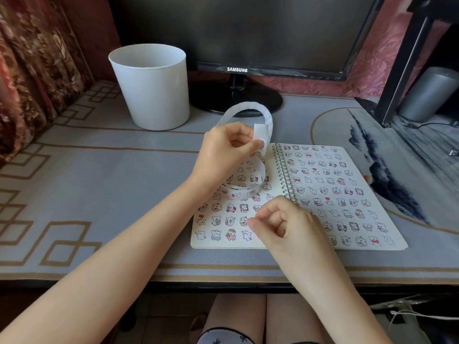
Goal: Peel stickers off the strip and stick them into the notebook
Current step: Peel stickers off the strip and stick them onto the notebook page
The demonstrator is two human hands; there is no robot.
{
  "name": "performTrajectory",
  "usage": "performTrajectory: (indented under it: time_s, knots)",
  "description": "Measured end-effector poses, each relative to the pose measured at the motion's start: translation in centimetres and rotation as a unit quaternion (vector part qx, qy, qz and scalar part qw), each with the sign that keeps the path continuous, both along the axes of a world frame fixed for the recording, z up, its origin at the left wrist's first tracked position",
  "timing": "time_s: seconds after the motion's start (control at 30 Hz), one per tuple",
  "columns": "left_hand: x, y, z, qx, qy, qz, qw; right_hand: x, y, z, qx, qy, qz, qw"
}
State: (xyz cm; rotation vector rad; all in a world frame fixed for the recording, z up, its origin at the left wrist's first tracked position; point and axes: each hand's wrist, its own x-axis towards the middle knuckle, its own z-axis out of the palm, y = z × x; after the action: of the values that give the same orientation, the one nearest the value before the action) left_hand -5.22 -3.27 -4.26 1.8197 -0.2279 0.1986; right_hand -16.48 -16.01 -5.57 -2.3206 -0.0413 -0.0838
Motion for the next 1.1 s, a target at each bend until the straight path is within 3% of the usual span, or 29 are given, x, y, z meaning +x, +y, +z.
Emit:
performTrajectory:
  time_s: [0.27,0.4,0.5,0.6,0.77,0.9,1.1]
  knots:
    - [0.1,0.1,0.1,-0.015,0.006,0.0,1.0,0.1,-0.1,-0.3,-0.047,-0.01,0.006,0.999]
    - [0.4,0.2,0.2,-0.019,0.015,0.002,1.0,0.9,-0.8,0.7,0.084,0.016,0.022,0.996]
    - [0.5,0.3,0.3,-0.037,0.028,0.009,0.999,2.4,-1.7,2.3,0.148,-0.041,0.011,0.988]
    - [0.5,0.4,0.4,-0.05,0.04,0.001,0.998,5.0,-2.2,3.4,0.136,-0.144,-0.017,0.98]
    - [0.4,0.5,0.5,-0.053,0.037,-0.02,0.998,8.3,-1.8,3.2,0.111,-0.202,-0.016,0.973]
    - [0.4,0.4,0.4,-0.052,0.032,-0.026,0.998,9.4,-1.5,2.6,0.079,-0.212,-0.016,0.974]
    - [0.4,0.5,0.4,-0.044,0.025,-0.046,0.998,9.6,-1.6,2.2,0.109,-0.206,-0.014,0.972]
